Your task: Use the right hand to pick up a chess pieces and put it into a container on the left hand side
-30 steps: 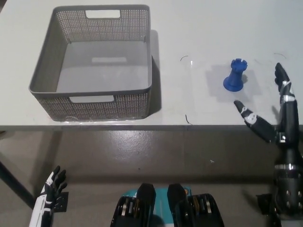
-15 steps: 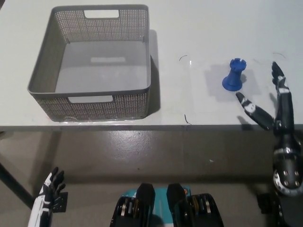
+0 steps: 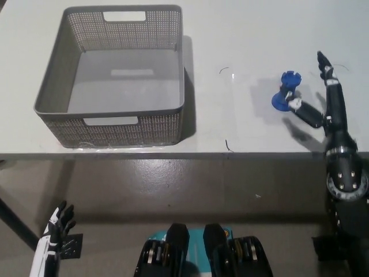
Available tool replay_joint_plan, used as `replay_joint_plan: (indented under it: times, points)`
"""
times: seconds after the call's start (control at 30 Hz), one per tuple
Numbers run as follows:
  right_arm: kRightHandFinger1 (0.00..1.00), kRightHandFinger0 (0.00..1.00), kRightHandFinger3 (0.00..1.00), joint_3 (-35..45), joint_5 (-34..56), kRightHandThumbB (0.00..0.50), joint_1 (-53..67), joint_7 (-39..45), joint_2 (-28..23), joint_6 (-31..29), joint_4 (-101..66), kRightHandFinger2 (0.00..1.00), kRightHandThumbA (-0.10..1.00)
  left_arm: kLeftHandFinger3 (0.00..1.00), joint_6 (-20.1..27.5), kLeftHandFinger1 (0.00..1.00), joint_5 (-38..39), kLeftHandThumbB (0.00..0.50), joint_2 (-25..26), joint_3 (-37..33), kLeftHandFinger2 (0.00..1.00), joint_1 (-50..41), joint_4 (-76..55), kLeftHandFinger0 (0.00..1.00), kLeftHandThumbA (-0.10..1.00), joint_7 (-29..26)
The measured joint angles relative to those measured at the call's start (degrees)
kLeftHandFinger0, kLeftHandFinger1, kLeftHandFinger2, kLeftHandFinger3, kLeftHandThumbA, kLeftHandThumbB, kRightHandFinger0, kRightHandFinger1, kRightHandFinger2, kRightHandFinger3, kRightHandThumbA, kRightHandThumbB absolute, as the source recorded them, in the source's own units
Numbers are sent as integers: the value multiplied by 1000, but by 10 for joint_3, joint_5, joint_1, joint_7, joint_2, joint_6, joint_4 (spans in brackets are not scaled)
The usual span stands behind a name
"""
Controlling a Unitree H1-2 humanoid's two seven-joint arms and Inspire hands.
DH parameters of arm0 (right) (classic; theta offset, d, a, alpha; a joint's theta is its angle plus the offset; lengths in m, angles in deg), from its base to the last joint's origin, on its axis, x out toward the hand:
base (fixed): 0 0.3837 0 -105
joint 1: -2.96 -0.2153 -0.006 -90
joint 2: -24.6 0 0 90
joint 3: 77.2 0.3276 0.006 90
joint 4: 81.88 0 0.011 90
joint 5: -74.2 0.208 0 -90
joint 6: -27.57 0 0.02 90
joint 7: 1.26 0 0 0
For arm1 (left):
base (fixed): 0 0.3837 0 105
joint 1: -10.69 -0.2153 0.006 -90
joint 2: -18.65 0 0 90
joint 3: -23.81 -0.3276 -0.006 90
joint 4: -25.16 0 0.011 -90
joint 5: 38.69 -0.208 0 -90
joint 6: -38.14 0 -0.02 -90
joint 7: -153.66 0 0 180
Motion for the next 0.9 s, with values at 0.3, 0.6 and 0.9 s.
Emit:
replay_joint_plan:
  times: [0.3,0.6,0.9]
  points:
    - [1000,1000,1000,-22,-3,315,-26,-2,-14,-3,51,1000,724,1000,0,1000,3,20,1,-2,1000,-18,-11,1000,1000,1]
    - [1000,1000,1000,-23,5,279,-15,5,-16,-2,52,1000,729,1000,0,1000,-4,60,2,-24,1000,-34,-12,1000,1000,9]
    - [1000,1000,1000,-21,19,293,-28,6,-18,-2,99,1000,719,1000,0,1000,-25,39,-1,-41,1000,-29,-1,1000,1000,10]
